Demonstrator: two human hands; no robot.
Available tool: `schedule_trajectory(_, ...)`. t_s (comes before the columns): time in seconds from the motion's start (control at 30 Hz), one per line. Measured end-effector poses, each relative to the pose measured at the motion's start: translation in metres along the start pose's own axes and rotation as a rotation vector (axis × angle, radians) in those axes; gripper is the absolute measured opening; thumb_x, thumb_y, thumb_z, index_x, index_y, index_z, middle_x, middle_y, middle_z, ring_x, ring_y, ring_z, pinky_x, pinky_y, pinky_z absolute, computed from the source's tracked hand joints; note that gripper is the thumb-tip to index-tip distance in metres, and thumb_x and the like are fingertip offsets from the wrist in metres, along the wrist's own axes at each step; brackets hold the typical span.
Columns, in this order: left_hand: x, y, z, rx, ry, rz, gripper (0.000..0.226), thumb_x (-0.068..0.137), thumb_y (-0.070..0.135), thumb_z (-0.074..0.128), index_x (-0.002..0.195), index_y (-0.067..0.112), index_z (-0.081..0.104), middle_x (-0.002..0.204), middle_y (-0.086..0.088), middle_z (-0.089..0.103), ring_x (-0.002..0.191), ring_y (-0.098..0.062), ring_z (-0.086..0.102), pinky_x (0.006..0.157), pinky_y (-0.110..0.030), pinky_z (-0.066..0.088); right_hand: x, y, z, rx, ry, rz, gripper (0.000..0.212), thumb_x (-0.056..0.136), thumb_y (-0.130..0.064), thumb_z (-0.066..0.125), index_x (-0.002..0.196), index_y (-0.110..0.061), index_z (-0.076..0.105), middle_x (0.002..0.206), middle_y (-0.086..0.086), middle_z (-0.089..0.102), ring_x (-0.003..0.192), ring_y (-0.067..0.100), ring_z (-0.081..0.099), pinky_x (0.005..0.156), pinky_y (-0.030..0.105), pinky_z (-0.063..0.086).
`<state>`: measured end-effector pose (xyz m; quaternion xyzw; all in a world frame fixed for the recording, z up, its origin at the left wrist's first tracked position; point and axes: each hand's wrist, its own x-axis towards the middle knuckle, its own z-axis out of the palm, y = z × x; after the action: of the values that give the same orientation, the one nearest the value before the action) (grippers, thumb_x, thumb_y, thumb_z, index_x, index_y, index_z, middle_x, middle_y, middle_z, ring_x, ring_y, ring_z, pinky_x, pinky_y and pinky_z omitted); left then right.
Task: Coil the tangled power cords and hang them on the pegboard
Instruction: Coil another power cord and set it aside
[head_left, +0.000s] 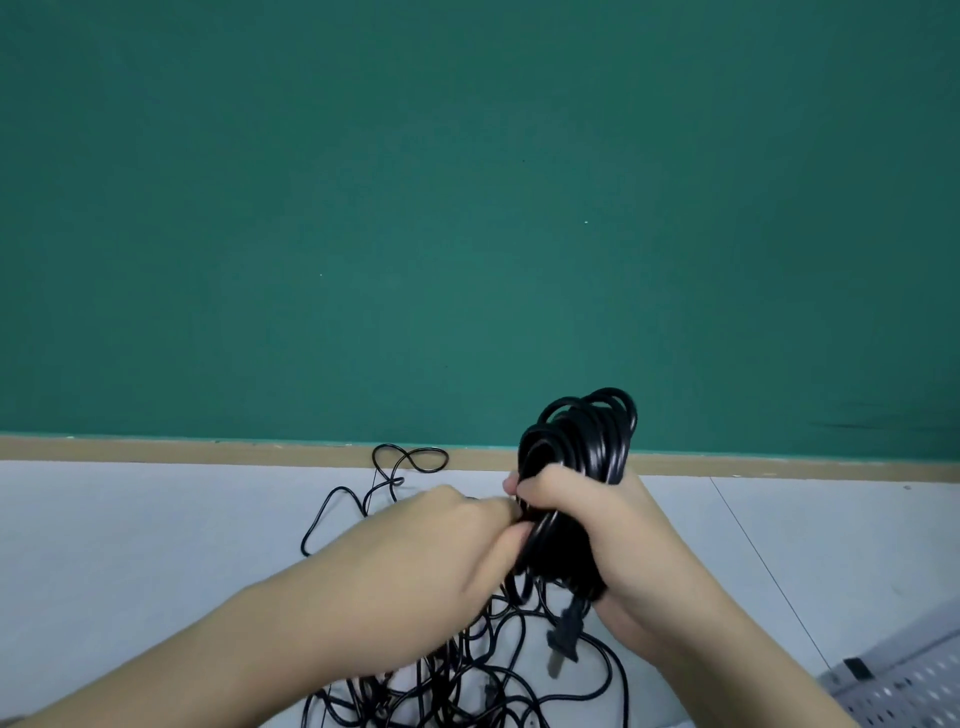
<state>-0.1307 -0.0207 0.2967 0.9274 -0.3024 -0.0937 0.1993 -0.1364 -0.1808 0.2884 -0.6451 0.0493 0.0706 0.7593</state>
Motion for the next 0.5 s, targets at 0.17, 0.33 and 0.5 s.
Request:
schedule_trajectory(0.17, 0.005, -0.031, -0.004, -0.189, 0.109, -0.013, 0.053, 0.096, 0.07, 0.023, 0.081, 0.026, 0.048, 0.066, 0.01, 0.046, 0.062, -0.005, 0.044, 0.065, -0.035, 0.044, 0.012, -0.024, -0.029, 0.566, 0.065, -0.043, 0.022, 0.067, -0.011, 0.066, 0.086, -0.001, 0.061, 0.087, 0.015, 0.062, 0.075, 0.025, 0.061, 0.078, 0.038, 0.053)
schedule_trajectory(0.33, 0.005, -0.048, -0.007, -0.218, 0.221, 0.101, 0.056, 0.1, 0.067, 0.027, 0.073, 0.019, 0.037, 0.063, 0.007, 0.035, 0.058, -0.008, 0.034, 0.059, -0.034, 0.036, 0.021, -0.036, -0.069, 0.634, 0.232, -0.137, 0.006, 0.085, -0.011, 0.057, 0.087, -0.006, 0.055, 0.096, 0.014, 0.061, 0.082, 0.026, 0.063, 0.086, 0.04, 0.052)
schedule_trajectory(0.5, -0.004, -0.028, -0.022, -0.439, 0.495, 0.266, 0.042, 0.098, 0.053, 0.046, 0.067, 0.025, 0.045, 0.06, 0.013, 0.035, 0.056, -0.003, 0.033, 0.051, -0.023, 0.03, 0.019, -0.024, -0.067, 0.416, 0.223, -0.006, 0.017, 0.073, -0.014, 0.066, 0.088, -0.008, 0.059, 0.091, 0.012, 0.063, 0.08, 0.025, 0.06, 0.087, 0.042, 0.045)
